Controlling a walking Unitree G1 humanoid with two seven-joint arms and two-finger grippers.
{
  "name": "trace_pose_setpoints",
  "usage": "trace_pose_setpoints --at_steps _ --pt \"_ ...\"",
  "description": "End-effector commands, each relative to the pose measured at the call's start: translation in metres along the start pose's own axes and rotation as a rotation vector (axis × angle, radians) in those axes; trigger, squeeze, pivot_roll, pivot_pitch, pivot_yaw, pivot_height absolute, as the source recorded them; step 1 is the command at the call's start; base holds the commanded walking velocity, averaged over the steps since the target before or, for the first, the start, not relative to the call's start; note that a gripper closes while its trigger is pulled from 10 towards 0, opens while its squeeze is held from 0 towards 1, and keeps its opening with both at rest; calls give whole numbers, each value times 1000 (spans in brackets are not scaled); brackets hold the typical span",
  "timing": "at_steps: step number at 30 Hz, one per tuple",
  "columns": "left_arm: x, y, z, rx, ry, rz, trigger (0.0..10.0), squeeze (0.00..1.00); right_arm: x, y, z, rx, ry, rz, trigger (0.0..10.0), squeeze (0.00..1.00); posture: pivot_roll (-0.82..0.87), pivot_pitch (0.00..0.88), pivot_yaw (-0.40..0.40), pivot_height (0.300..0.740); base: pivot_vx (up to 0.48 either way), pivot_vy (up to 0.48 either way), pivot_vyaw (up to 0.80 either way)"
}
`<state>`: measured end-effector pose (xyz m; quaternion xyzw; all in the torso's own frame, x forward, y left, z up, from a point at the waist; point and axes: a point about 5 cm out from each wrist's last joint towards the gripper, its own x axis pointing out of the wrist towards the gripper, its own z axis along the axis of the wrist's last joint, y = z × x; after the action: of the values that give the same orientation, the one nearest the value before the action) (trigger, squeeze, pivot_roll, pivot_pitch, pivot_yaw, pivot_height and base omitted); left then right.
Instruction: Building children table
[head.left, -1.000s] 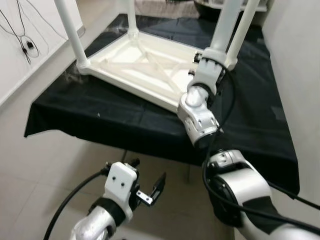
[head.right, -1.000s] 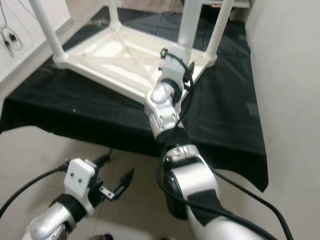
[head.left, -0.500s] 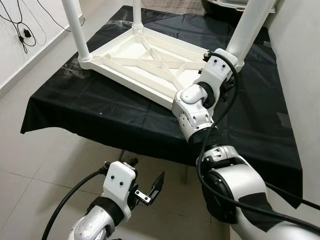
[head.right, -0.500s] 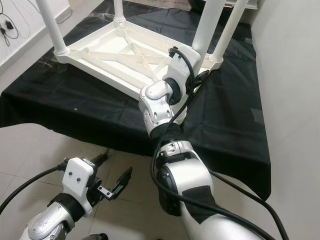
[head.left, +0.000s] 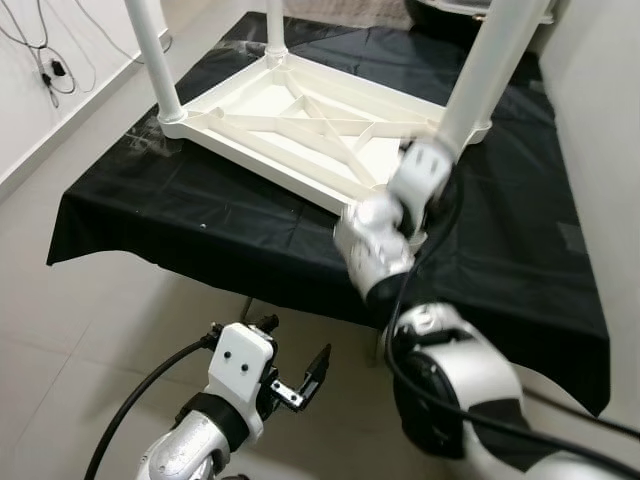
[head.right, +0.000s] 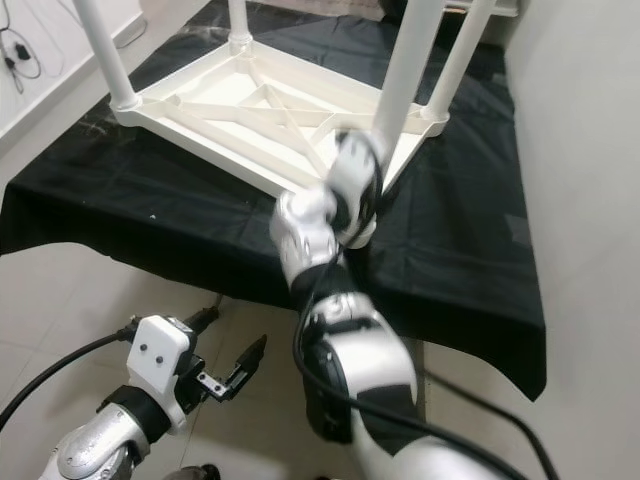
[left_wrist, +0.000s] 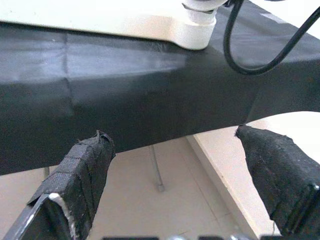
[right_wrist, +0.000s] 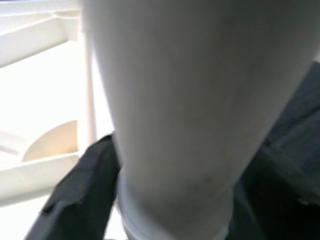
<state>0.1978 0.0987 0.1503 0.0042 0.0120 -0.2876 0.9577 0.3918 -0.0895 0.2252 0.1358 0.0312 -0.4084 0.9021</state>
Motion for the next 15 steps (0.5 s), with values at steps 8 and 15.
trace_pose_setpoints --at_steps 8,15 --pt "-2 -1 -6 3 23 -11 10000 0 3 -2 -4 14 13 29 10000 1000 128 221 -24 740 0 0 0" --pt "-1 0 -7 4 24 -13 10000 0 -3 3 -8 29 0 155 10000 702 124 207 -22 740 0 0 0"
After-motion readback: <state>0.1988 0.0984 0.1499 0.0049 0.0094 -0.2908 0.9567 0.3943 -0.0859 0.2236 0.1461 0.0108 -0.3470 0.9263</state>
